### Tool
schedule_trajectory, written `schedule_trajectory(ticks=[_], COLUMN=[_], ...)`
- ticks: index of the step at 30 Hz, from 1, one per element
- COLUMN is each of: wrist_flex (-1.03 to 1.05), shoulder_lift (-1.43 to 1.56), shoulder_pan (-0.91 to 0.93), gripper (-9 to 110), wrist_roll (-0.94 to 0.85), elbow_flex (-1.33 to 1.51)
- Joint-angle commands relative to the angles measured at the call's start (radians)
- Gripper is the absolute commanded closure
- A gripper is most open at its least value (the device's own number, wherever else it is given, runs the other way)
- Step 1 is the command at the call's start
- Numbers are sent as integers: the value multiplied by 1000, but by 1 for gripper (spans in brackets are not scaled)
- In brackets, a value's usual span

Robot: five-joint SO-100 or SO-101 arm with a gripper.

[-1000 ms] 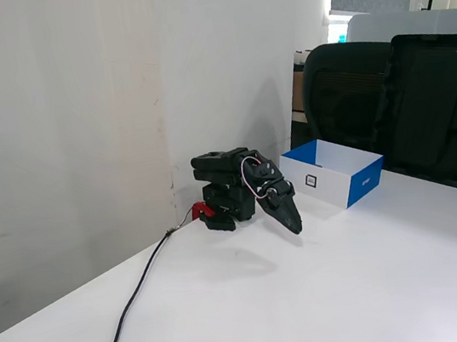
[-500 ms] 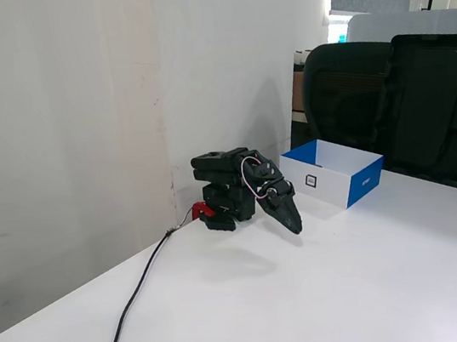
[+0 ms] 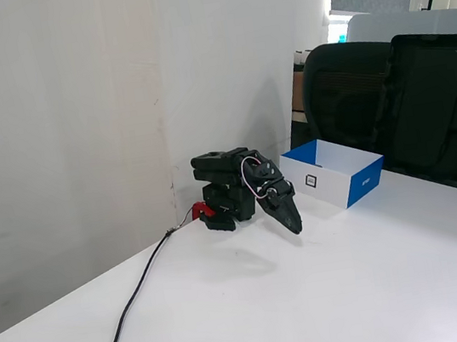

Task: Grasp the gray block and put it in the box.

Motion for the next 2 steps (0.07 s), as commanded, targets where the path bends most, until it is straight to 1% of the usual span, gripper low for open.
schedule_trajectory(ticks=[1,2], wrist_flex=[3,3], shoulder_lift=[12,12], shoulder_pan=[2,2], gripper=[101,101], wrist_roll=[6,6], elbow_flex=[64,64])
